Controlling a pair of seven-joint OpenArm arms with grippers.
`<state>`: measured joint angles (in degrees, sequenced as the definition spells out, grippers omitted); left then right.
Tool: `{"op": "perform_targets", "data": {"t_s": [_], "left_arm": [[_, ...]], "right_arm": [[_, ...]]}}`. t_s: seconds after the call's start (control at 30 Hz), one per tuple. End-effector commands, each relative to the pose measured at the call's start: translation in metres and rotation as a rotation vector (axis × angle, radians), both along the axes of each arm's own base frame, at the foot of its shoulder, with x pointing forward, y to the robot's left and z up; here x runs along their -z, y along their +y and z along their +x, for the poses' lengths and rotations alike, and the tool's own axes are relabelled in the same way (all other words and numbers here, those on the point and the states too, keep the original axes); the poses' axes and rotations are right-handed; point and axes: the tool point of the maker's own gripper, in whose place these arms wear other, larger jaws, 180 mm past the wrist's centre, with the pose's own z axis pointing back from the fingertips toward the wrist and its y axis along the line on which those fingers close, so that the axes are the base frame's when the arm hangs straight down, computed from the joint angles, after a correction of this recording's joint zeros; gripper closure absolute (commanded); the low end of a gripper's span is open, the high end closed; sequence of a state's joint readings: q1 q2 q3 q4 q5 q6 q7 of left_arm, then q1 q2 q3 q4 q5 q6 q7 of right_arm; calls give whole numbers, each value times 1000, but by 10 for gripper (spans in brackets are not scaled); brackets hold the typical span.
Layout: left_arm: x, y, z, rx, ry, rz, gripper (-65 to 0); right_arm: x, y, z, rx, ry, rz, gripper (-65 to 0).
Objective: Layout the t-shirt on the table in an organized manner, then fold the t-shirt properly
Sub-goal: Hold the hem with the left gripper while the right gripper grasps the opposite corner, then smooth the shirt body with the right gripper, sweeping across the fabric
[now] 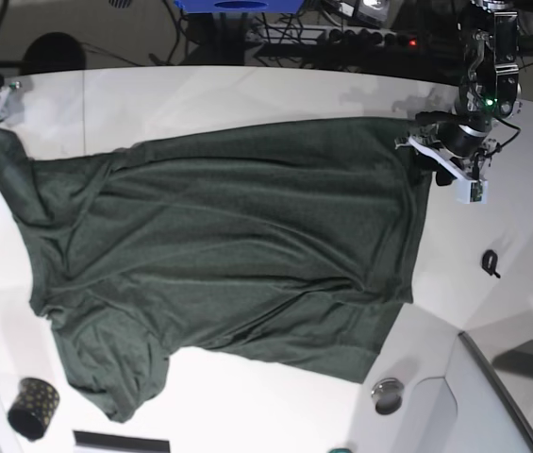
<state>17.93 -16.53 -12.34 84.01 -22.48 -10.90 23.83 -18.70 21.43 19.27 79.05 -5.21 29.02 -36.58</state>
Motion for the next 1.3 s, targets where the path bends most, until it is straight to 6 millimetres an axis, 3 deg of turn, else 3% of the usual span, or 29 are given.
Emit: {"op": "perform_targets", "data": {"t_s": [0.0, 0.37, 0.43, 0.5, 0.53, 0.6, 0.67, 0.73, 0.83, 1.07, 1.17, 1.27], "left_arm": [[-11, 4, 9, 6, -41, 12, -281], [-11, 4, 8, 7, -39, 14, -281], [-11, 4, 8, 7, -39, 14, -281], [-11, 4, 8, 7, -39, 14, -281], [-10, 4, 7, 7, -38, 14, -281], [-10, 4, 6, 7, -36, 14, -281], [-10, 4, 6, 7, -36, 14, -281], [-10, 4, 7, 7, -38, 14, -281], [-11, 4, 8, 7, -39, 14, -281], [-13, 4, 9, 9, -45, 16, -281], [-12, 4, 9, 8, -42, 15, -281], [-11, 4, 9, 7, -41, 15, -281]], "right_arm": [[-6, -11, 12, 0, -39, -13, -353], [16, -33, 22, 62, -22, 29, -323], [18, -26, 23, 28, 2, 65, -236], [20, -15, 19, -22, 39, 105, -56], [21, -11, 15, -34, 65, 119, 0], [19, 0, 12, -57, 96, 118, -21], [10, 10, 8, -89, 94, 93, -5], [-4, 33, 12, -137, 61, 80, -3], [-30, 57, 26, -168, 13, 46, -3], [-111, 92, 57, -236, -117, -88, -3], [-116, 108, 66, -275, -107, -96, -3], [-110, 145, 74, -332, -108, -36, -6]]}}
